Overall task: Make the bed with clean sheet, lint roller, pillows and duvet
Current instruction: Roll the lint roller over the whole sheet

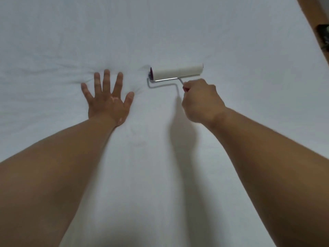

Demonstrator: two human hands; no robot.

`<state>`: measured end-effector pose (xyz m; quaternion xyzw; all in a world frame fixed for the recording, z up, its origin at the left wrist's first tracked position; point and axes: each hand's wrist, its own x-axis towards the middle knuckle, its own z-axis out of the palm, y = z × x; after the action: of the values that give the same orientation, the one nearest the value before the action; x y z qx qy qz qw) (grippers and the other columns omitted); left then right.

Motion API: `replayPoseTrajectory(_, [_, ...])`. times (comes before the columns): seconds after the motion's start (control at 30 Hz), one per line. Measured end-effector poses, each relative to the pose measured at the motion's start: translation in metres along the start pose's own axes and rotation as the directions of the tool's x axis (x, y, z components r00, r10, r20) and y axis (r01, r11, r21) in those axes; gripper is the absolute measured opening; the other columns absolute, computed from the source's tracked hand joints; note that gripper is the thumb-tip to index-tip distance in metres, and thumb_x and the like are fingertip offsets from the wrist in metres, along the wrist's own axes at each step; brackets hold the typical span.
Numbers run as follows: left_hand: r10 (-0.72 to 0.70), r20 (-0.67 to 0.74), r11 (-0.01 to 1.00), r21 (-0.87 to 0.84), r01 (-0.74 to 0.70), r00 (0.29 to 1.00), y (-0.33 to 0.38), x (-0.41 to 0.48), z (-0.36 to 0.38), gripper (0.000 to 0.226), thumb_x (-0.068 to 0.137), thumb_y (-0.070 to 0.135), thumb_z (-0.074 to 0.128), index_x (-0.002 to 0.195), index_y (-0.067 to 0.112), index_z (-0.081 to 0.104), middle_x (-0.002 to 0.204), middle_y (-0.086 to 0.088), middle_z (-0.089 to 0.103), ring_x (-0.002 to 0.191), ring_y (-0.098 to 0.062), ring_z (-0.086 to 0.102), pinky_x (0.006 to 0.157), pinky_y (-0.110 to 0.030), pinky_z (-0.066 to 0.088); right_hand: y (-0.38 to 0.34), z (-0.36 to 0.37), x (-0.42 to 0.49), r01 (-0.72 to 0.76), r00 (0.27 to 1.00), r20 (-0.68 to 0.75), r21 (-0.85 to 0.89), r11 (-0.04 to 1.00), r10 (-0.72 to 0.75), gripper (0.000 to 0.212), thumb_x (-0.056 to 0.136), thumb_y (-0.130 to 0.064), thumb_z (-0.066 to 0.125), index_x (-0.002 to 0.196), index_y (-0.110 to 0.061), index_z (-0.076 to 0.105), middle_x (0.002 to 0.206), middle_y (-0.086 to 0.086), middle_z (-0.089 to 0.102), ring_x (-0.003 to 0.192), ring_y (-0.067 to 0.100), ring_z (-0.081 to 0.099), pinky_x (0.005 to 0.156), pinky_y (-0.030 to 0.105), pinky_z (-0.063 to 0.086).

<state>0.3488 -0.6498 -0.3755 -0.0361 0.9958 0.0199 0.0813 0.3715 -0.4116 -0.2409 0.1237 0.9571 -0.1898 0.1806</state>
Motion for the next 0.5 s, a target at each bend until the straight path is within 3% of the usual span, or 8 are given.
replayPoseTrajectory(0.1, [0.003,0.003,1.0,-0.008,-0.003,1.0,0.0,-0.001,-0.003,0.073,0.091,0.072,-0.006,0.155,0.037,-0.015,0.166,0.0,-0.016,0.151,-0.027,-0.018,0.116,-0.064,-0.008,0.034,0.022,-0.059,0.02,0.999,-0.049,-0.008,1.0,-0.021,0.017,0.089,-0.011,0.04,0.09,-0.02,0.054,0.092,0.009,0.064,0.086,0.038,0.06,0.067,0.032,0.041])
replayPoseTrajectory(0.17, [0.013,0.023,1.0,-0.009,-0.013,1.0,-0.002,-0.004,-0.006,0.074,0.09,0.072,-0.005,0.155,0.037,-0.013,0.166,0.0,-0.016,0.151,-0.026,-0.018,0.117,-0.063,-0.009,0.059,0.038,-0.109,-0.015,0.999,-0.041,0.033,0.999,0.017,0.024,0.097,-0.018,0.041,0.114,-0.025,0.056,0.102,0.007,0.069,0.096,0.038,0.064,0.076,0.038,0.05])
replayPoseTrajectory(0.27, [0.034,0.066,0.999,-0.011,-0.033,0.997,-0.002,-0.018,-0.008,0.075,0.091,0.072,-0.005,0.156,0.035,-0.013,0.165,0.001,-0.018,0.151,-0.026,-0.019,0.118,-0.061,-0.008,0.088,0.055,-0.179,-0.113,0.993,0.024,0.051,0.992,0.112,0.042,0.103,-0.035,0.037,0.144,-0.041,0.041,0.117,0.005,0.07,0.108,0.032,0.065,0.091,0.04,0.052])
replayPoseTrajectory(0.4, [0.052,0.077,0.998,-0.047,-0.049,0.996,-0.002,-0.059,-0.006,0.077,0.091,0.072,-0.004,0.157,0.033,-0.011,0.165,0.001,-0.019,0.151,-0.024,-0.02,0.119,-0.059,-0.009,0.109,0.062,-0.254,-0.211,0.968,0.156,0.065,0.975,0.199,0.046,0.103,-0.042,0.034,0.147,-0.054,0.031,0.113,-0.004,0.07,0.105,0.021,0.065,0.088,0.037,0.052])
replayPoseTrajectory(0.5, [0.105,0.108,0.994,-0.046,-0.101,0.989,-0.001,-0.102,-0.003,0.079,0.091,0.073,-0.002,0.157,0.031,-0.011,0.165,0.001,-0.018,0.151,-0.023,-0.019,0.119,-0.058,-0.01,0.11,0.064,-0.276,-0.254,0.951,0.19,0.04,0.966,0.242,0.045,0.103,-0.04,0.032,0.147,-0.052,0.03,0.106,0.001,0.069,0.099,0.027,0.065,0.083,0.038,0.053])
